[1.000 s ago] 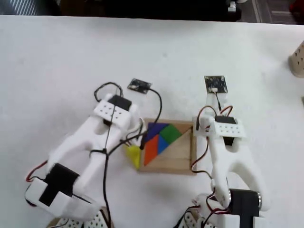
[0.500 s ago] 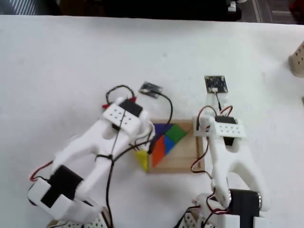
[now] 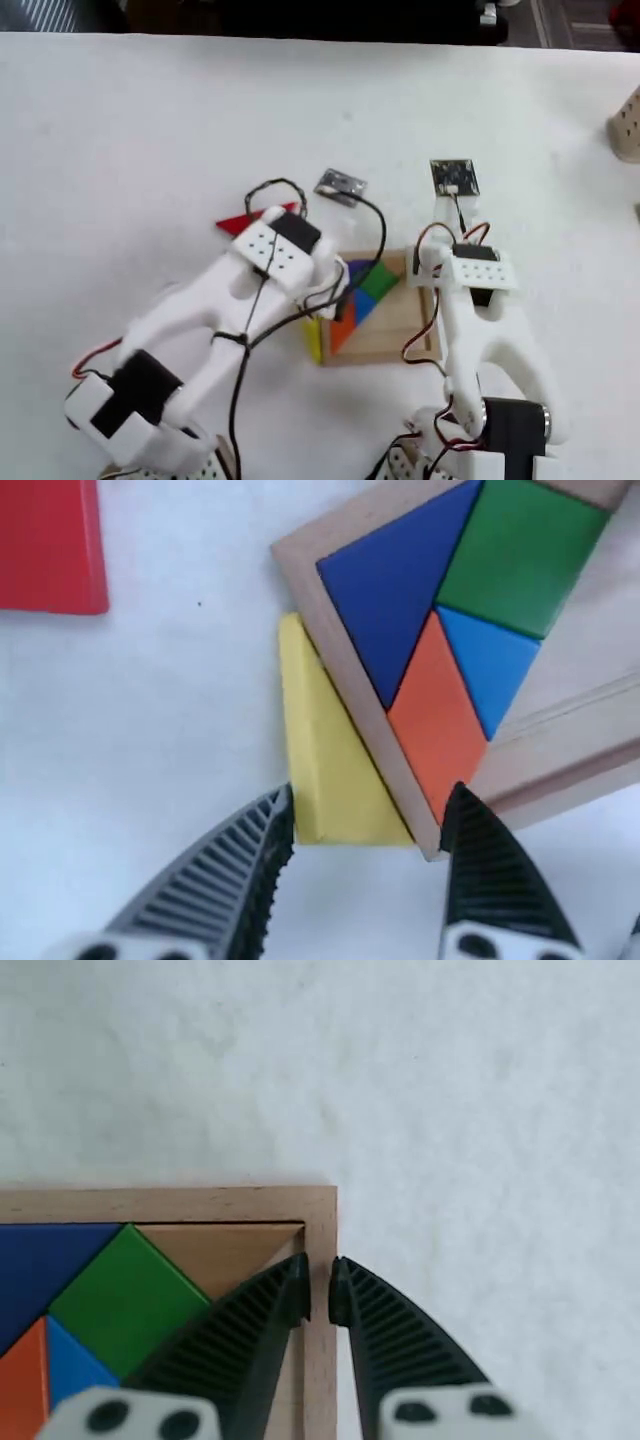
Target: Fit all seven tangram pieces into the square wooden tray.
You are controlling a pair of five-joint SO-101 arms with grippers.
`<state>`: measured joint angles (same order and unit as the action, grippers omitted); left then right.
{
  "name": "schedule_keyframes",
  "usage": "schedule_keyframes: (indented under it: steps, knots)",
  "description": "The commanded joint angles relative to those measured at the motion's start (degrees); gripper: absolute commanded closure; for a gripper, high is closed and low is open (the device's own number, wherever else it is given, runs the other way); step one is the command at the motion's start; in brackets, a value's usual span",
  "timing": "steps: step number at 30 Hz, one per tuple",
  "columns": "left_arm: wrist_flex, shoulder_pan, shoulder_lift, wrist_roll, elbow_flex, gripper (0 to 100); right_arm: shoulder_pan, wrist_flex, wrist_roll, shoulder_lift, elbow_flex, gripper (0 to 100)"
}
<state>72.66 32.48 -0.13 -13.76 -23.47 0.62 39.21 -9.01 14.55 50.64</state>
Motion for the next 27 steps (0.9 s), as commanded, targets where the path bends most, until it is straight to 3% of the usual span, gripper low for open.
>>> schedule_keyframes:
  steps: [1,5,21,27]
  knots:
    - [-0.53,3.82,-0.92,-0.79,2.9,76,-0.4,-1.01,-1.23,0.22,-1.93,95.0]
    - [-2.55,6.64,-0.75,-0.79,2.37,76,-0.22,-1.01,-1.23,0.22,-1.93,95.0]
    - [-2.64,6.55,-0.92,-0.79,2.55,76,-0.4,-1.01,-3.08,0.22,-1.93,95.2]
    - [-2.46,3.47,-4.35,-0.35,2.55,76,-0.4,-1.01,-3.08,0.22,-1.93,95.2]
